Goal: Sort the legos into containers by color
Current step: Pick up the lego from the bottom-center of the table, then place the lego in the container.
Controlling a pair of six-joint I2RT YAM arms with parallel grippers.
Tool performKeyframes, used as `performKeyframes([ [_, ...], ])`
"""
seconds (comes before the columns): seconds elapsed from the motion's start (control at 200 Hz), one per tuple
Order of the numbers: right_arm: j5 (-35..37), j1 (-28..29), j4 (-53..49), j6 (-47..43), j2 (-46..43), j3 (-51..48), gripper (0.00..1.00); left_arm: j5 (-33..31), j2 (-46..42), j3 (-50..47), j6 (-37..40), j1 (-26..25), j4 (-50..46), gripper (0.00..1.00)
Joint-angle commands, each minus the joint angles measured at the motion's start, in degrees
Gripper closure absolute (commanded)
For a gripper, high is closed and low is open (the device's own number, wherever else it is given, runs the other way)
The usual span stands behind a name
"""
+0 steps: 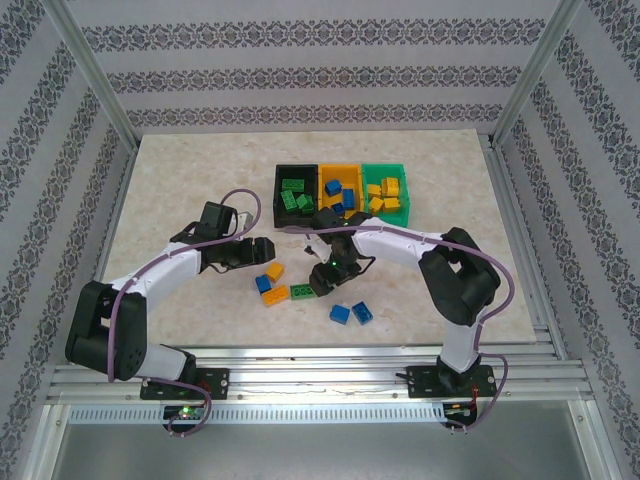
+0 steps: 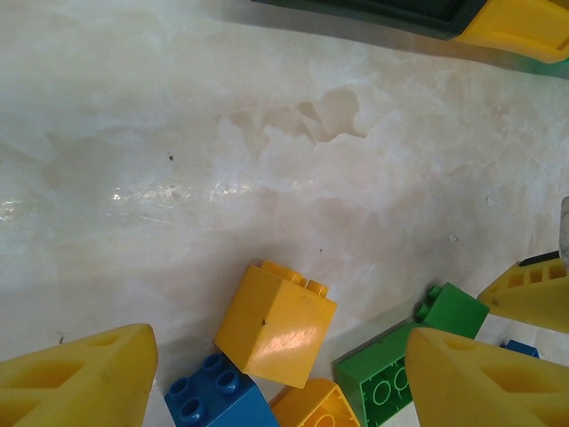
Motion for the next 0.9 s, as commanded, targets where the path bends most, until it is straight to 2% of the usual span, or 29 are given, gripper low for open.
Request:
performKeyframes([
  [0.0, 1.08, 0.59, -0.09, 0.07, 2.77, 1.77, 0.44, 0.50, -1.38, 0.23, -0.51, 0.64, 0.60, 0.26],
  [0.295, 1.03, 0.39, -0.09, -0.83, 2.25, 4.38, 0.63, 0.13, -2.01, 0.07, -0.71, 0.66, 0.25, 0.26],
  [0.49, 1.50, -1.65, 1.39, -0.90, 2.62, 13.57, 0.65, -0.01, -2.30, 0.76, 0.23, 0.66, -1.22, 0.26],
  [0.605, 5.06, -2.59, 3.07, 0.47, 4.72, 21.80, 0.65, 0.31, -3.54, 0.51, 0.23, 0.69, -1.68, 0.26],
  [0.894, 10.95, -5.10, 0.18, 3.08, 18.98, 44.48, 0.61, 0.45, -7.54, -1.85, -0.48, 0.64, -2.15, 0.26],
])
